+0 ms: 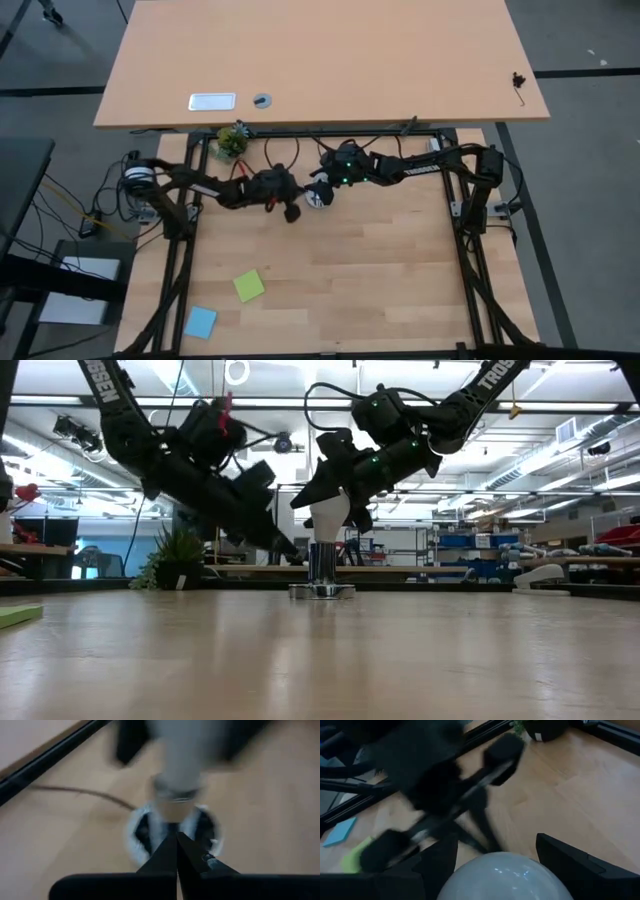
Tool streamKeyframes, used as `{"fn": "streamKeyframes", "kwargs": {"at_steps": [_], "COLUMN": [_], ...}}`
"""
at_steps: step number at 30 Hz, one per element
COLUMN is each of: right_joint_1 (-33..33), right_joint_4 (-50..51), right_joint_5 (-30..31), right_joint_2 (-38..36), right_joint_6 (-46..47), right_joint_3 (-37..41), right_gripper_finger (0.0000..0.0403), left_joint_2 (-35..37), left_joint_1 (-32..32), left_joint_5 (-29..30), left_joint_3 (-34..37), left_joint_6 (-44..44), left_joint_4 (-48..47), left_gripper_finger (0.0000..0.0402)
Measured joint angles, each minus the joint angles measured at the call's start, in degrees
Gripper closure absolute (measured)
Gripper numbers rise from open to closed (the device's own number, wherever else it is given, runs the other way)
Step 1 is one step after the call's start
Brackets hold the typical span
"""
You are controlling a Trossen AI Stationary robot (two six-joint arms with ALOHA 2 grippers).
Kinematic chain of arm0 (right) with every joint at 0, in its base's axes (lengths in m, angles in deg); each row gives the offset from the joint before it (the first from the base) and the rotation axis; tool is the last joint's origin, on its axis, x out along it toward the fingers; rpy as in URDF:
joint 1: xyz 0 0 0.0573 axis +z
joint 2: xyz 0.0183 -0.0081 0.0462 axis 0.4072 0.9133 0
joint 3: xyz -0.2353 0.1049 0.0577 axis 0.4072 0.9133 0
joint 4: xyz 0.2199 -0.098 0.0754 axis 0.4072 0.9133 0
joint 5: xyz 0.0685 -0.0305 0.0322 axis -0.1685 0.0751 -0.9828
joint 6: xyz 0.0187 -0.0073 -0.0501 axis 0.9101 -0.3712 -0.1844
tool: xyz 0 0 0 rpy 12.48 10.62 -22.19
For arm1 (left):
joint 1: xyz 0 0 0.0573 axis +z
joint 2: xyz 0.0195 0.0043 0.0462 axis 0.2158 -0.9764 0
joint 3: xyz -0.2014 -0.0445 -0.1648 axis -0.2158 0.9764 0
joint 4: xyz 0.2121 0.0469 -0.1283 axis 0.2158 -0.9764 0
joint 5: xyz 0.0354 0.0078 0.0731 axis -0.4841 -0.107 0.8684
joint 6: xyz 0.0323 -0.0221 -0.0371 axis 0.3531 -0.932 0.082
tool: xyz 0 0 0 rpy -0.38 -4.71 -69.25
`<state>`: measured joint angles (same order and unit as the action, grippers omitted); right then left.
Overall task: Screw lightbulb
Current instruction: Insert the lightbulb into the lamp
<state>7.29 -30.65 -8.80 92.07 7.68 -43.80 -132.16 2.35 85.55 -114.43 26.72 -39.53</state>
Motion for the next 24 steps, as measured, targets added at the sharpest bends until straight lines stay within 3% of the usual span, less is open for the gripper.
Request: {"fn": "streamKeyframes", "kwargs": {"at_steps": [14,24], "right_joint_1": [0.95,0.97], "right_joint_4": [1.06,1.62], "right_joint_5": [-3.02,-3.54], "right_joint_2": [-0.13,-0.07], "right_joint_6": [2.59,3.51], "right_joint_3": [0.10,0.09], "right_gripper_finger": [0.0128,0.0127], "left_joint_2": [-13.69,-14.43], "left_joint_1": [5.40,2.47], "left_joint_5": [-9.78,-10.08], "left_joint_3": [-5.08,-6.32], "left_joint_6": [1.96,1.24], "left_joint_4": [7.26,7.67], "left_gripper_finger": [0.0401,0.0401]}}
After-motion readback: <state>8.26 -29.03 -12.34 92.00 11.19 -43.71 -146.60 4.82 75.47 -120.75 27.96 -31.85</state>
